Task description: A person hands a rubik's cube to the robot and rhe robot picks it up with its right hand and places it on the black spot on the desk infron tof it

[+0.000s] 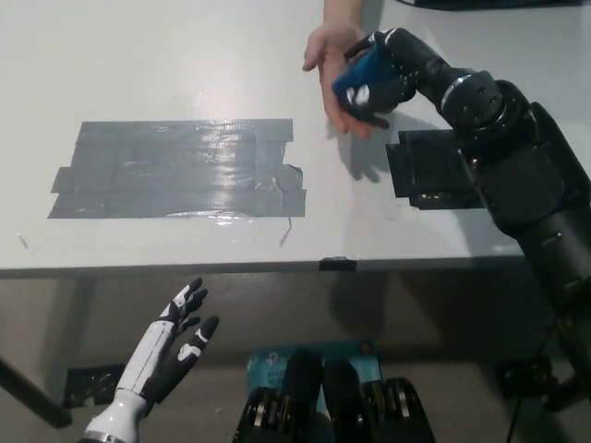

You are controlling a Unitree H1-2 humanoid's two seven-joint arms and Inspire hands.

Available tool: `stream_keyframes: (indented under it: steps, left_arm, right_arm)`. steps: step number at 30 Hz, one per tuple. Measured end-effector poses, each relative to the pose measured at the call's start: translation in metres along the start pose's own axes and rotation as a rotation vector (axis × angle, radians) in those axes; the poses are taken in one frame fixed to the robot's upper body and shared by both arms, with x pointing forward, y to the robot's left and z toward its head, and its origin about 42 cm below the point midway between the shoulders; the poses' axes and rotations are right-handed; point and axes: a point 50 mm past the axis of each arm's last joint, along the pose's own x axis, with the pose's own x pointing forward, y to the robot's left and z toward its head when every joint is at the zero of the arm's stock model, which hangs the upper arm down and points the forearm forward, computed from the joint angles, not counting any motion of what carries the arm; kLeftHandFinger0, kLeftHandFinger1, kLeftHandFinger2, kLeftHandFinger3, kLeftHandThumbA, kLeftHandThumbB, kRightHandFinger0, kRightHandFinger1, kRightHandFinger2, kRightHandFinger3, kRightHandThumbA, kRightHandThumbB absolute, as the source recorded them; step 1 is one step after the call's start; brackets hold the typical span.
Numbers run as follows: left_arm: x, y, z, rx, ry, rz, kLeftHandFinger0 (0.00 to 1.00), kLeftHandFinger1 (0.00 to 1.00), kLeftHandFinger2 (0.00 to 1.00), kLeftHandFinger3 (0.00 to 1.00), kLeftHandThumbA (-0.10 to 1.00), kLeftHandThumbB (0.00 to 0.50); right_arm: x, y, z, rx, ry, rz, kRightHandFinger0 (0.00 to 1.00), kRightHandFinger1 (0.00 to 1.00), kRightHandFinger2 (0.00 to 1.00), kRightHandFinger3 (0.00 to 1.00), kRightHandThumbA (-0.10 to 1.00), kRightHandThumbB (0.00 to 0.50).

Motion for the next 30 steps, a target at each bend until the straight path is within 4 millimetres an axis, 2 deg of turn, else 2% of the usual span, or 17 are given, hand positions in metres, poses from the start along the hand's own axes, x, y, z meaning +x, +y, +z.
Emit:
stream_keyframes:
  steps: [1, 3, 6, 7, 9, 14, 16, 17, 19, 21, 22, 27, 29, 30]
  left_arm:
    - [0.001, 0.000, 0.000, 0.000, -0.001, 0.000, 0.94, 1.00, 1.00, 1.00, 0.82, 0.120]
    - [0.001, 0.000, 0.001, 0.001, -0.004, 0.000, 0.94, 1.00, 1.00, 1.00, 0.82, 0.127]
    - [0.002, 0.000, 0.001, 0.001, -0.003, 0.000, 0.96, 1.00, 1.00, 1.00, 0.84, 0.134]
    - [0.002, 0.000, 0.001, 0.001, -0.003, 0.000, 0.96, 1.00, 1.00, 1.00, 0.84, 0.133]
    - [0.002, 0.000, 0.001, 0.001, -0.003, 0.000, 0.95, 1.00, 1.00, 1.00, 0.83, 0.128]
    - [0.002, 0.000, 0.001, 0.000, -0.003, 0.000, 0.94, 1.00, 1.00, 1.00, 0.81, 0.117]
    - [0.002, 0.000, 0.001, 0.000, -0.003, 0.000, 0.94, 1.00, 1.00, 1.00, 0.81, 0.116]
    - [0.002, 0.000, 0.001, 0.000, -0.003, -0.001, 0.95, 1.00, 1.00, 1.00, 0.81, 0.113]
    - [0.002, 0.000, 0.001, 0.000, -0.003, -0.001, 0.96, 1.00, 1.00, 1.00, 0.81, 0.111]
    - [0.002, 0.000, 0.001, 0.000, -0.003, -0.003, 0.96, 1.00, 1.00, 1.00, 0.81, 0.108]
    - [0.001, 0.000, 0.001, 0.000, -0.002, -0.005, 0.96, 1.00, 1.00, 1.00, 0.81, 0.106]
    - [0.002, 0.000, 0.001, 0.000, -0.003, -0.007, 0.93, 1.00, 1.00, 1.00, 0.79, 0.082]
    - [0.002, 0.000, 0.001, 0.001, -0.003, -0.007, 0.94, 1.00, 1.00, 1.00, 0.80, 0.085]
    - [0.002, 0.000, 0.001, 0.002, -0.003, -0.008, 0.95, 1.00, 1.00, 1.00, 0.80, 0.087]
  right_arm:
    - [0.000, 0.000, 0.001, -0.006, -0.004, -0.005, 0.13, 0.72, 1.00, 1.00, -0.10, 0.172]
    - [-0.001, -0.001, 0.002, -0.015, -0.016, -0.012, 0.18, 0.79, 1.00, 1.00, -0.10, 0.166]
    - [-0.003, -0.003, 0.003, -0.026, -0.039, -0.028, 0.25, 0.85, 1.00, 1.00, -0.10, 0.144]
    - [-0.003, -0.004, 0.003, -0.027, -0.042, -0.032, 0.30, 0.88, 1.00, 1.00, -0.10, 0.131]
    - [-0.006, -0.008, 0.002, -0.032, -0.056, -0.048, 0.37, 0.91, 1.00, 1.00, -0.10, 0.139]
    - [-0.013, -0.025, 0.004, -0.029, -0.078, -0.092, 0.35, 0.88, 1.00, 1.00, -0.10, 0.124]
    - [-0.016, -0.035, 0.004, -0.023, -0.089, -0.117, 0.30, 0.80, 1.00, 1.00, -0.10, 0.148]
    - [-0.018, -0.040, 0.004, -0.024, -0.094, -0.132, 0.30, 0.80, 1.00, 1.00, -0.10, 0.133]
    - [-0.021, -0.050, 0.003, -0.024, -0.102, -0.157, 0.28, 0.74, 1.00, 1.00, -0.10, 0.142]
    - [-0.023, -0.060, -0.001, -0.023, -0.109, -0.184, 0.21, 0.65, 1.00, 0.95, -0.10, 0.139]
    - [-0.025, -0.065, -0.002, -0.025, -0.110, -0.197, 0.18, 0.63, 1.00, 0.94, -0.10, 0.135]
    - [-0.032, -0.087, -0.014, -0.024, -0.095, -0.259, 0.23, 0.71, 1.00, 0.97, -0.10, 0.155]
    - [-0.034, -0.093, -0.020, -0.026, -0.084, -0.278, 0.24, 0.68, 1.00, 0.92, -0.10, 0.181]
    - [-0.034, -0.095, -0.022, -0.030, -0.080, -0.285, 0.21, 0.65, 1.00, 0.91, -0.10, 0.180]
